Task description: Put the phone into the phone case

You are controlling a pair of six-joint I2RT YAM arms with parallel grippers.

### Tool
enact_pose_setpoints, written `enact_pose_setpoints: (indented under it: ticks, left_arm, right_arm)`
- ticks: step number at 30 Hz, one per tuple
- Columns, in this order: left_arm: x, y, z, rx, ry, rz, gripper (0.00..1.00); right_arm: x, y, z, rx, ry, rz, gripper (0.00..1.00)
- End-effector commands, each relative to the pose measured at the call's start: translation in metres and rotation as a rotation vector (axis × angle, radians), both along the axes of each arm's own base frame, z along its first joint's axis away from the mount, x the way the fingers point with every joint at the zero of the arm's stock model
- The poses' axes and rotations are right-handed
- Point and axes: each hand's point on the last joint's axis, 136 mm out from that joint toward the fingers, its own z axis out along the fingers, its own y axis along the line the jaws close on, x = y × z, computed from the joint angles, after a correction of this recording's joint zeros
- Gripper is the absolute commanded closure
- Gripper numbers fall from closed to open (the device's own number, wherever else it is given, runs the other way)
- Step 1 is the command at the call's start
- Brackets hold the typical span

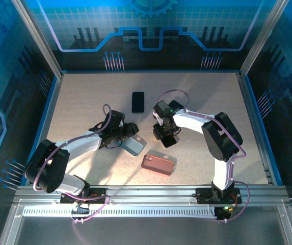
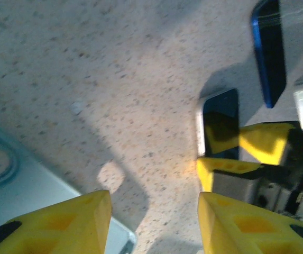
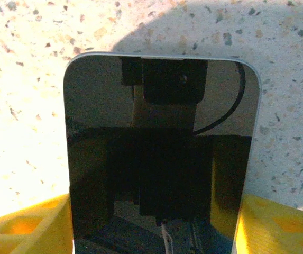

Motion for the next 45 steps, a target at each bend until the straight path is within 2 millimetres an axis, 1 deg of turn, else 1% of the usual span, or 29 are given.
enact_pose_setpoints:
  ticks: [1, 5, 8, 12, 17, 22, 26, 32, 39, 45]
  left_arm:
    - [0.014, -0.014, 0.018, -0.041, -0.057, -0.042, 0.53]
    - [0.022, -0.022, 0.025, -0.054, -0.09, -0.078, 0.53]
    - [0.025, -0.027, 0.026, -0.06, -0.101, -0.098, 0.5]
    - [0.03, -0.034, 0.025, -0.08, -0.106, -0.116, 0.49]
    - [0.037, -0.048, 0.025, -0.135, -0.105, -0.148, 0.52]
    - [0.04, -0.054, 0.02, -0.163, -0.092, -0.163, 0.54]
    - [0.041, -0.059, 0.015, -0.189, -0.079, -0.168, 0.55]
    - [0.042, -0.064, 0.013, -0.226, -0.072, -0.174, 0.58]
    - [0.041, -0.064, 0.008, -0.225, -0.063, -0.176, 0.63]
    - [0.041, -0.065, 0.008, -0.224, -0.066, -0.177, 0.67]
  right_arm:
    - [-0.009, 0.016, 0.021, 0.089, 0.018, 0.072, 0.3]
    - [-0.017, 0.027, 0.035, 0.165, 0.044, 0.097, 0.3]
    - [-0.02, 0.03, 0.042, 0.187, 0.058, 0.106, 0.3]
    - [-0.022, 0.036, 0.049, 0.214, 0.074, 0.119, 0.3]
    - [-0.02, 0.043, 0.058, 0.251, 0.079, 0.132, 0.29]
    - [-0.017, 0.046, 0.067, 0.27, 0.071, 0.134, 0.28]
    - [-0.016, 0.046, 0.07, 0.271, 0.071, 0.135, 0.28]
    - [-0.013, 0.048, 0.074, 0.274, 0.063, 0.131, 0.27]
    - [-0.012, 0.052, 0.076, 0.287, 0.07, 0.128, 0.27]
    - [-0.011, 0.055, 0.081, 0.305, 0.068, 0.13, 0.27]
